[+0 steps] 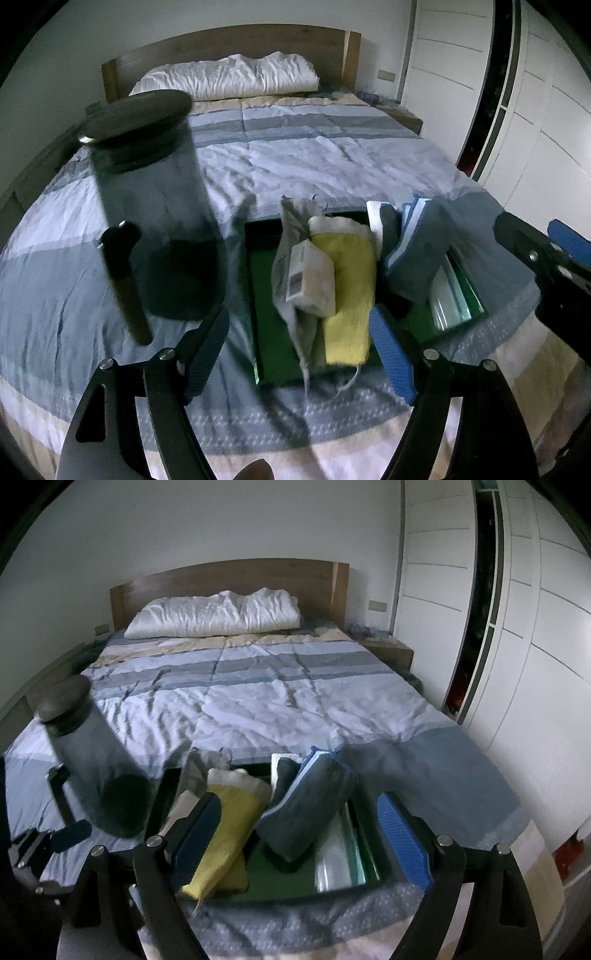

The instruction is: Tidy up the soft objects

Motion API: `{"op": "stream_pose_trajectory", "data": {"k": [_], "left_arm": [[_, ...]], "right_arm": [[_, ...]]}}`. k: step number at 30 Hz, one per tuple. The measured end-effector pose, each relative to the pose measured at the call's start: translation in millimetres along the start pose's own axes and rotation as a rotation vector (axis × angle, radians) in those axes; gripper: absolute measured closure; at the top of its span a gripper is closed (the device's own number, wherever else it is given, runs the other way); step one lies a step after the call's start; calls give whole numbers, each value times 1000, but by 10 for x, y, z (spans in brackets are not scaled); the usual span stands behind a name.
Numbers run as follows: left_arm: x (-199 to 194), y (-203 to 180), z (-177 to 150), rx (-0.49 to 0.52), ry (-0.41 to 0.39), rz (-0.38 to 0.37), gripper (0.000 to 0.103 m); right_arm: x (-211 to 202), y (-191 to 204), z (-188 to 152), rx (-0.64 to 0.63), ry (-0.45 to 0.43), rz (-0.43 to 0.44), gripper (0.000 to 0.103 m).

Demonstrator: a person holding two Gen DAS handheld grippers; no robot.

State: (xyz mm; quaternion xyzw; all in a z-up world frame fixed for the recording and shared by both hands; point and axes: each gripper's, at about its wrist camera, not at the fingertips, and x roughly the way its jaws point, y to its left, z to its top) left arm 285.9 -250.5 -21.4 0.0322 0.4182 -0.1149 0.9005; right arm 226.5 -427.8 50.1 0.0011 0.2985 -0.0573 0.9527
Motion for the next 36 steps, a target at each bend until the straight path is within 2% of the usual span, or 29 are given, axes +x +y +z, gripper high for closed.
{"op": "stream_pose_trajectory", "data": {"k": [6, 12, 13, 14, 15, 24, 30, 33, 36], "left_arm": [[-333, 177, -221, 14, -30, 36, 30], [-754, 548, -531, -25, -50, 16, 30], [-804, 595, -564, -29, -53, 13, 23], [-872, 651, -610, -34, -61, 11, 12], [-969, 721, -666, -43, -78, 22, 9], [-1438, 1082, -1053, -55, -142, 50, 8], [-1666, 1320, -1307, -93, -154, 55, 8], [-1789, 1443, -1420, -109, -159, 65, 1], [-1890, 1535, -1505, -126, -167, 59, 1]], "right_arm": [[-383, 155, -260, -7, -24, -1, 12], [-725, 459, -600, 2, -34, -1, 11], [-775, 506, -635, 6, -34, 3, 10], [-839, 563, -675, 8, -35, 6, 10], [-895, 596, -706, 10, -38, 6, 10], [-1445, 1052, -1065, -24, -65, 7, 7], [-1784, 1348, -1307, -74, -82, 22, 7], [-1940, 1454, -1414, -91, -91, 26, 7], [-2079, 1513, -1486, -99, -103, 25, 7]]}}
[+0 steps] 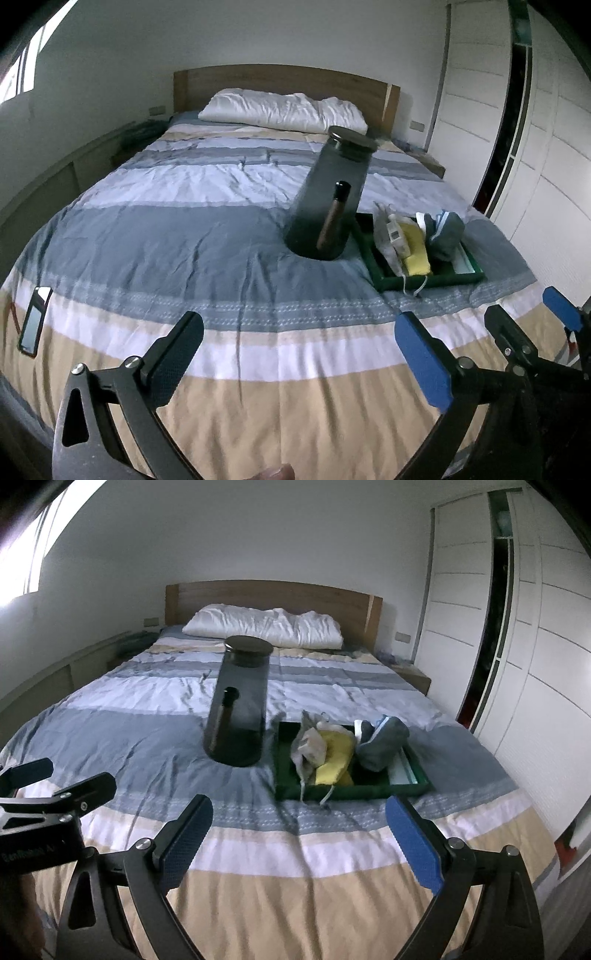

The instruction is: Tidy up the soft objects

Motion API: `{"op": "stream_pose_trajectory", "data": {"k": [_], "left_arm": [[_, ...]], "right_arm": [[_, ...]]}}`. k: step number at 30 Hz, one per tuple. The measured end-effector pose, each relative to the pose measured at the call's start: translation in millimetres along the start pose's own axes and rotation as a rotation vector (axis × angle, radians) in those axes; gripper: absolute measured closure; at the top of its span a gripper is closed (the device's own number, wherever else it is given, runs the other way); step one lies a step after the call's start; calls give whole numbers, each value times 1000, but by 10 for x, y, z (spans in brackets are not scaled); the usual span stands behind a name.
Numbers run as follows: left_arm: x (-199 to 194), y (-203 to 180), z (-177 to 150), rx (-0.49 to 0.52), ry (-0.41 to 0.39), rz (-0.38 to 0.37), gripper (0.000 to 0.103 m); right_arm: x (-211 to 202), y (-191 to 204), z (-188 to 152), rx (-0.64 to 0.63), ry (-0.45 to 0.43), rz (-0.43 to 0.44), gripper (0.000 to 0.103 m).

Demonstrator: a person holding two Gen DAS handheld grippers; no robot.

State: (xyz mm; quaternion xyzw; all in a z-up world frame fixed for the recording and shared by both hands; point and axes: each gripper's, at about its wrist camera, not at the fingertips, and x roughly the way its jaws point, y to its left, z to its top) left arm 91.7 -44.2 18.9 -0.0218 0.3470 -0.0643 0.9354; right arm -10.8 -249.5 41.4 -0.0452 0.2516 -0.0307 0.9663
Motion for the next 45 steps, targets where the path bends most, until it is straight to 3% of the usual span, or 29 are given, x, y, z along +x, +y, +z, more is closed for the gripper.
{"op": "stream_pose_trajectory", "data": {"k": [15, 28, 45], "left_arm": [[-454, 195, -213, 2, -49, 41, 1], [-687, 165, -302, 7, -144, 63, 1], [-733, 126, -328, 14, -157, 70, 1]], "right_arm": [[-479, 221, -150, -8, -79, -2, 0], [-564, 248, -199, -15, -94, 4, 0], [-582, 252, -237, -14, -95, 1, 0]]}}
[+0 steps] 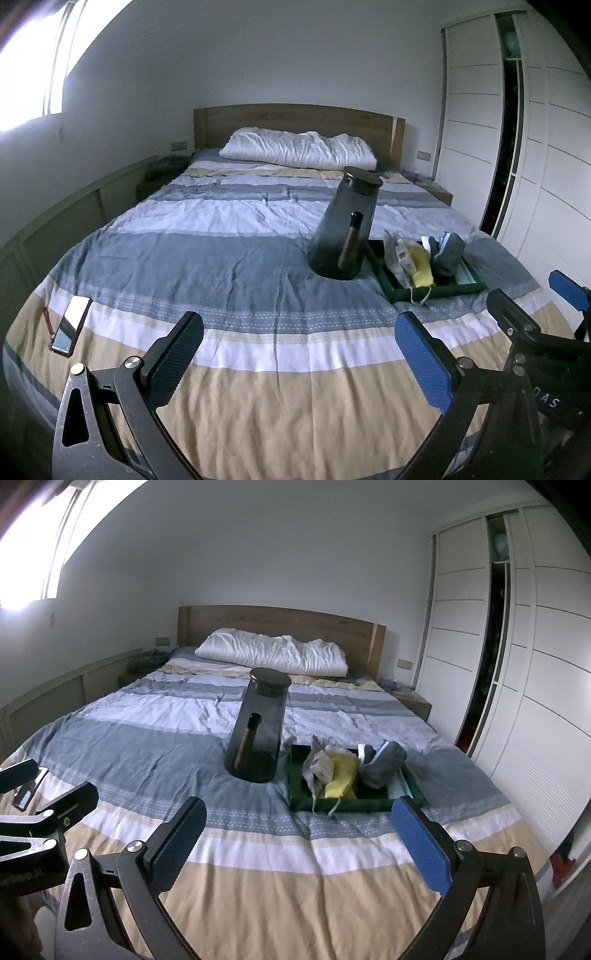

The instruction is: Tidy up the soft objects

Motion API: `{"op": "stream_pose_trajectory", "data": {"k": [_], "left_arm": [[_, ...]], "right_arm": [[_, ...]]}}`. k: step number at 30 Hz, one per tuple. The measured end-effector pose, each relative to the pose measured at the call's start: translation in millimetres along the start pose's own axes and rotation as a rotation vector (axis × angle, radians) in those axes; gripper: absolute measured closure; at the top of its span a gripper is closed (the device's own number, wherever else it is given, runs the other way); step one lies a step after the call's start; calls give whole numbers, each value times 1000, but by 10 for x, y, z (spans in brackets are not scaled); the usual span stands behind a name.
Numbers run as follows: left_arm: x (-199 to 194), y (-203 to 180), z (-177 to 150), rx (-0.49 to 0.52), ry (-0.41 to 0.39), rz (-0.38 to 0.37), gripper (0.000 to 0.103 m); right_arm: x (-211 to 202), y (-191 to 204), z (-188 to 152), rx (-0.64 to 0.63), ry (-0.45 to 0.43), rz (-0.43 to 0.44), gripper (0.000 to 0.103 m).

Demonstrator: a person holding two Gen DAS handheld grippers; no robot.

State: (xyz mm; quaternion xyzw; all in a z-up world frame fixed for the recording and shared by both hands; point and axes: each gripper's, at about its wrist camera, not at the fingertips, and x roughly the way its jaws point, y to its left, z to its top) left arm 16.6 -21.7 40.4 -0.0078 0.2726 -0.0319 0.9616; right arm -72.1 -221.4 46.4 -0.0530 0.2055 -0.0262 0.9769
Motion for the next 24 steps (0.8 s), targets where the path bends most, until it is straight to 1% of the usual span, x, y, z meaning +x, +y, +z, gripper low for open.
{"op": "stream_pose_trajectory", "data": {"k": [24], "left_arm": [[-36, -34, -23, 4, -7, -4, 1]], "right_arm": [[-22, -10, 6, -6, -7, -1, 0]]}}
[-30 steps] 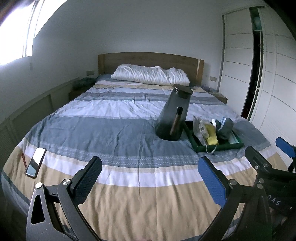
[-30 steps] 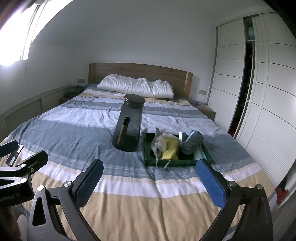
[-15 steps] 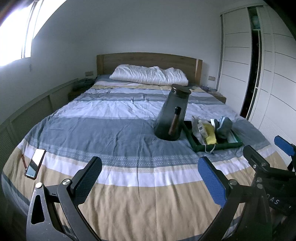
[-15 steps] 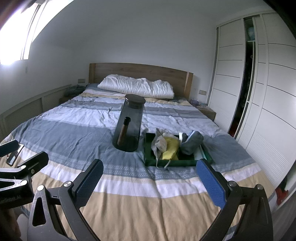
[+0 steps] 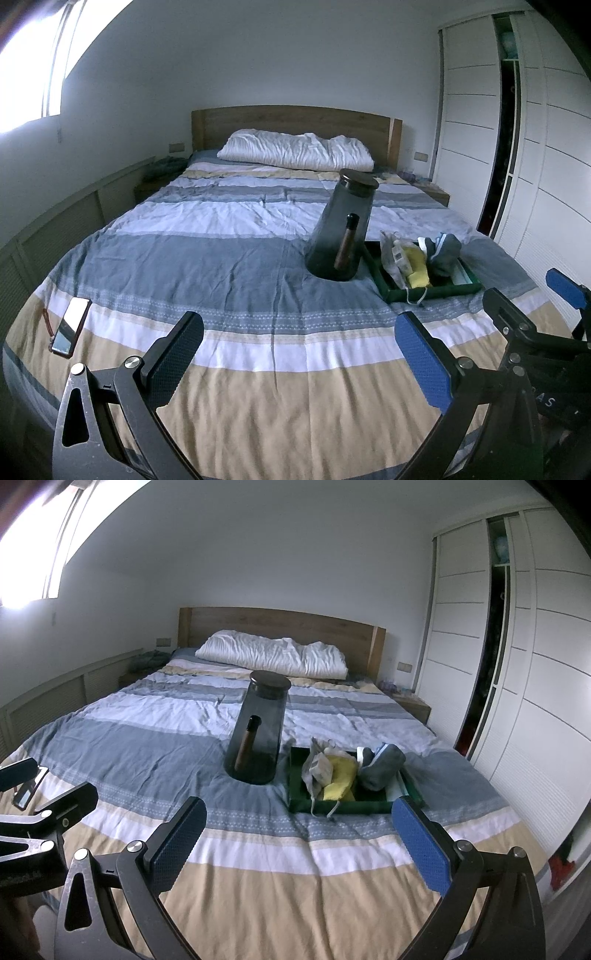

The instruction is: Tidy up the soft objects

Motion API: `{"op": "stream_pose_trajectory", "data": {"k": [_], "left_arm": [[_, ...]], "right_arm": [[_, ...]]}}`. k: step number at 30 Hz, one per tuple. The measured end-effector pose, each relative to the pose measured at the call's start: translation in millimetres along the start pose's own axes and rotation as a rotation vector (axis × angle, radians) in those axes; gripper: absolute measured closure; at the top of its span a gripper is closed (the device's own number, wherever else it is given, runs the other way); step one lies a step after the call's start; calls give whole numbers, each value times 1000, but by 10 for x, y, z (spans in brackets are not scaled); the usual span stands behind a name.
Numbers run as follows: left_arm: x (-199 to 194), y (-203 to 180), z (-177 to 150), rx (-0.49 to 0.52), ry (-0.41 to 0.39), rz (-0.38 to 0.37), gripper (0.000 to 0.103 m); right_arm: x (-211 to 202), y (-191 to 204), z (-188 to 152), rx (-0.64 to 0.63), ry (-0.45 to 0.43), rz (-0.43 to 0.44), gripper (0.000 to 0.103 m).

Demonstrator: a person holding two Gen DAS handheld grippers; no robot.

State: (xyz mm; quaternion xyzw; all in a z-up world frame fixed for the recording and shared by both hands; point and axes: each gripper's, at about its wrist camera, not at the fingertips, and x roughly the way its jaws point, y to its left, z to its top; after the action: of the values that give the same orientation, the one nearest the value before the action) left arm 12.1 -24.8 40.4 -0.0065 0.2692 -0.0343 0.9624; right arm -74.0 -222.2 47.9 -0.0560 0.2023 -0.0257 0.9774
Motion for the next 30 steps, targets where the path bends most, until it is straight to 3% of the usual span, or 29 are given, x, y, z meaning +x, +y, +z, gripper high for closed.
{"op": "stream_pose_trajectory", "data": {"k": [30], "left_arm": [[-79, -37, 41, -7, -5, -12, 1]], "right_arm": [[-59, -23, -5, 2, -8, -5, 0]]}}
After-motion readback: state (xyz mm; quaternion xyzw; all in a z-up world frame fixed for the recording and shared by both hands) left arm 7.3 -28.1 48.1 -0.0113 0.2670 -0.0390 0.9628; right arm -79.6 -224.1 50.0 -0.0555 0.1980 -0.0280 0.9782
